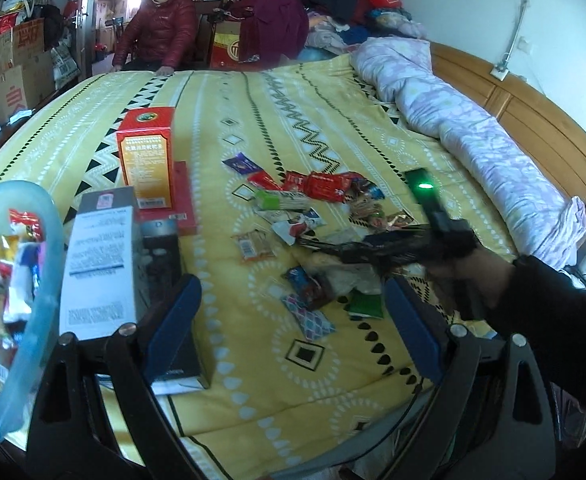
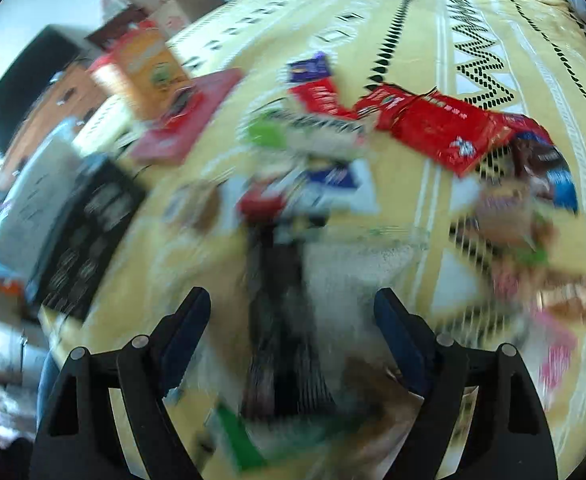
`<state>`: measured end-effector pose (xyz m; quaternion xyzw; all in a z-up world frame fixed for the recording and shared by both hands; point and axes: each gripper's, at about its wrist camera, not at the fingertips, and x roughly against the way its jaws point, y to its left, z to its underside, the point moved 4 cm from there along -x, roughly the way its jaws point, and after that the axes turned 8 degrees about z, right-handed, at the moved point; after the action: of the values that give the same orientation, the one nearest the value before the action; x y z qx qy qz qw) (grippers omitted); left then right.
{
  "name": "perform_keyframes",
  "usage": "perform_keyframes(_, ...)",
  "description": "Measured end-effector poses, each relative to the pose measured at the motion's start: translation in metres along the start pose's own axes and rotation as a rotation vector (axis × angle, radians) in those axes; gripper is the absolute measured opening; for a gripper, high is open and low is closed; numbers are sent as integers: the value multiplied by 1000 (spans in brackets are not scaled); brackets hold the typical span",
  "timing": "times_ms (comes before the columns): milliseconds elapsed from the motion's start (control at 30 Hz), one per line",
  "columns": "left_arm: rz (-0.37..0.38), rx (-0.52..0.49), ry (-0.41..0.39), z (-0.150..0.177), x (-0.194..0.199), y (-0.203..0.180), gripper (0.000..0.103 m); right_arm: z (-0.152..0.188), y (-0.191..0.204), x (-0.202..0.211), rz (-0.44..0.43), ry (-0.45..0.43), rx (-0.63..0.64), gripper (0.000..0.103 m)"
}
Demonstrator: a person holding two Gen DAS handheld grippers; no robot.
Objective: Organize snacks
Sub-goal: 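Move both grippers back over the snack pile on the bed, then grasp a black wrapped bar with the right gripper while left grasps a clear orange-snack packet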
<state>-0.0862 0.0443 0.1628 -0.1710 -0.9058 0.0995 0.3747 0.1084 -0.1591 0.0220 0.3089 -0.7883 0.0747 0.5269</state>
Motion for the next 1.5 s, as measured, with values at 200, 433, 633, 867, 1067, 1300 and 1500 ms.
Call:
perform_keyframes(200,12,0,20,3,-3,-9,93,41,0,67,54,-86,29,86)
perform_keyframes(433,19,-19,38,4,-12,-21,93,29,-2,73,58,-135,53,86)
perform_keyframes(633,19,-13,54,6,-26,-23,93,-28,12,11,53,-44,128,68)
perform_keyframes(867,47,-26,94,14,-39,-31,93,-33,22,-29,118,24,201,28)
perform_keyframes(1067,110,-36,123,19,-58,-48,92,-11,-10,67,99,-187,67,27)
perform_keyframes(1300,261,-70,232,27,-138,-95,79,92,-99,124,257,-228,-238,28)
perform_keyframes(1500,295,-99,316,21,-209,-128,72,145,-118,99,264,-139,-350,37)
